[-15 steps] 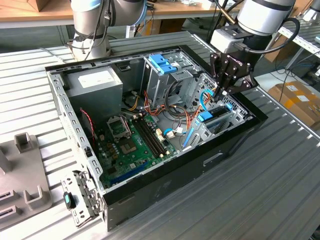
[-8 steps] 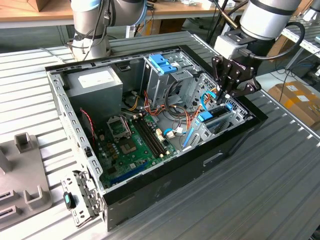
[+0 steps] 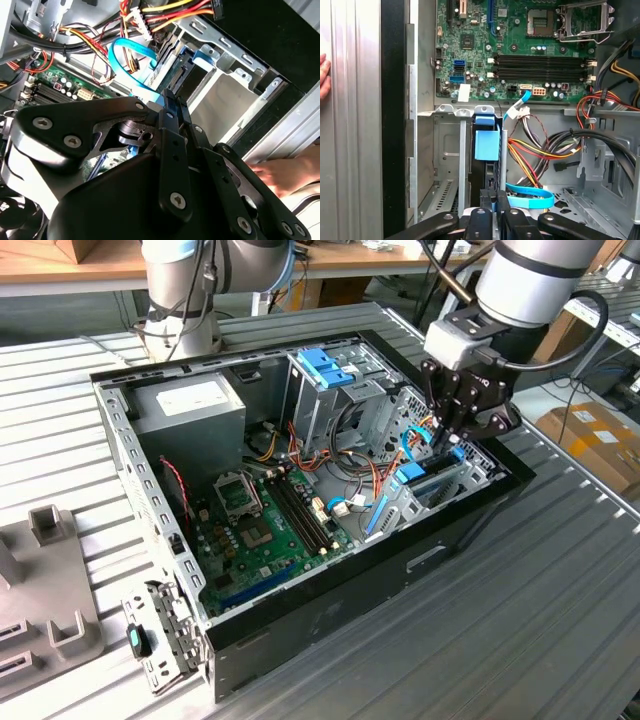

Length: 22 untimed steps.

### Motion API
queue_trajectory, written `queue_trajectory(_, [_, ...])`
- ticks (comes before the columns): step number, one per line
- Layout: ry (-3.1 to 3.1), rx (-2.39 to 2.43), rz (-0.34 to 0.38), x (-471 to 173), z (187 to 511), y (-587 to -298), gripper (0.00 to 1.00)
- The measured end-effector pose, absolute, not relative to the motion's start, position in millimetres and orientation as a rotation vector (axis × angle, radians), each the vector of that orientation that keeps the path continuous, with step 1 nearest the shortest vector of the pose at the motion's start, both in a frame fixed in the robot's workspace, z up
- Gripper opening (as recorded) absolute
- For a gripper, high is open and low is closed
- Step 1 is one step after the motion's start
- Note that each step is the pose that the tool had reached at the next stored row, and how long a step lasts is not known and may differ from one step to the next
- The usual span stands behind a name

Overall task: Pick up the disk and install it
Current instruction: 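Insert the first disk wire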

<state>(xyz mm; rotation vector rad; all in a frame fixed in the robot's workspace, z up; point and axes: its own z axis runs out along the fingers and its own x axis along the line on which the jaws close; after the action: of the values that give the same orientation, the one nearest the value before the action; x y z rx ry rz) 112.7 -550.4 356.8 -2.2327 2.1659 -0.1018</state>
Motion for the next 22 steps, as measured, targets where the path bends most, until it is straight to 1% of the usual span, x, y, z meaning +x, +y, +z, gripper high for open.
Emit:
queue_trajectory(9, [2.065, -2.289, -0.095, 112.0, 355.8, -550.7, 0.16])
queue_trajectory(14, [2.041, -2.28, -0.124, 105.8, 354.5, -555.8, 0.16])
queue_trajectory(22, [2.039, -2.278, -0.124, 101.2, 352.4, -556.5, 0.16])
